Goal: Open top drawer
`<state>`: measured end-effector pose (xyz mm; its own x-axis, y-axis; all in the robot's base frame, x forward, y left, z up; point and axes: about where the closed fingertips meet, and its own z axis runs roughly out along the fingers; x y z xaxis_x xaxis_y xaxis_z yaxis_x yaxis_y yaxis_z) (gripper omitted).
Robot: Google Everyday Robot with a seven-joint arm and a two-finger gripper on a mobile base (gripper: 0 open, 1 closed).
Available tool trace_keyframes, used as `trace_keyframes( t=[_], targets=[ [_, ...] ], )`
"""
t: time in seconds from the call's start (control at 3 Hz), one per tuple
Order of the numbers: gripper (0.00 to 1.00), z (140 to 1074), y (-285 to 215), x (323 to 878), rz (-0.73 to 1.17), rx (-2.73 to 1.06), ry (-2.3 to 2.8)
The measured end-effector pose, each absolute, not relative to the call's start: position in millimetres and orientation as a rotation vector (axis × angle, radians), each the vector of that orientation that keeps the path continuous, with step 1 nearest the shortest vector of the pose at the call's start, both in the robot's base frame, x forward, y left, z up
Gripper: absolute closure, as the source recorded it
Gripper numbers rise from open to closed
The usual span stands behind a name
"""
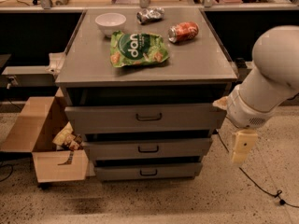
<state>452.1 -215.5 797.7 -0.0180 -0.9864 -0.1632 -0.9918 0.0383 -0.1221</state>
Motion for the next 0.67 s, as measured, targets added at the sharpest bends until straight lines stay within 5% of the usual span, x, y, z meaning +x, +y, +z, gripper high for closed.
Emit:
trace_keyframes(
  t=[0.67],
  targets=[
    [0.00,722.1,-209.1,480.8,0.111,-2.077,2.040]
  ],
)
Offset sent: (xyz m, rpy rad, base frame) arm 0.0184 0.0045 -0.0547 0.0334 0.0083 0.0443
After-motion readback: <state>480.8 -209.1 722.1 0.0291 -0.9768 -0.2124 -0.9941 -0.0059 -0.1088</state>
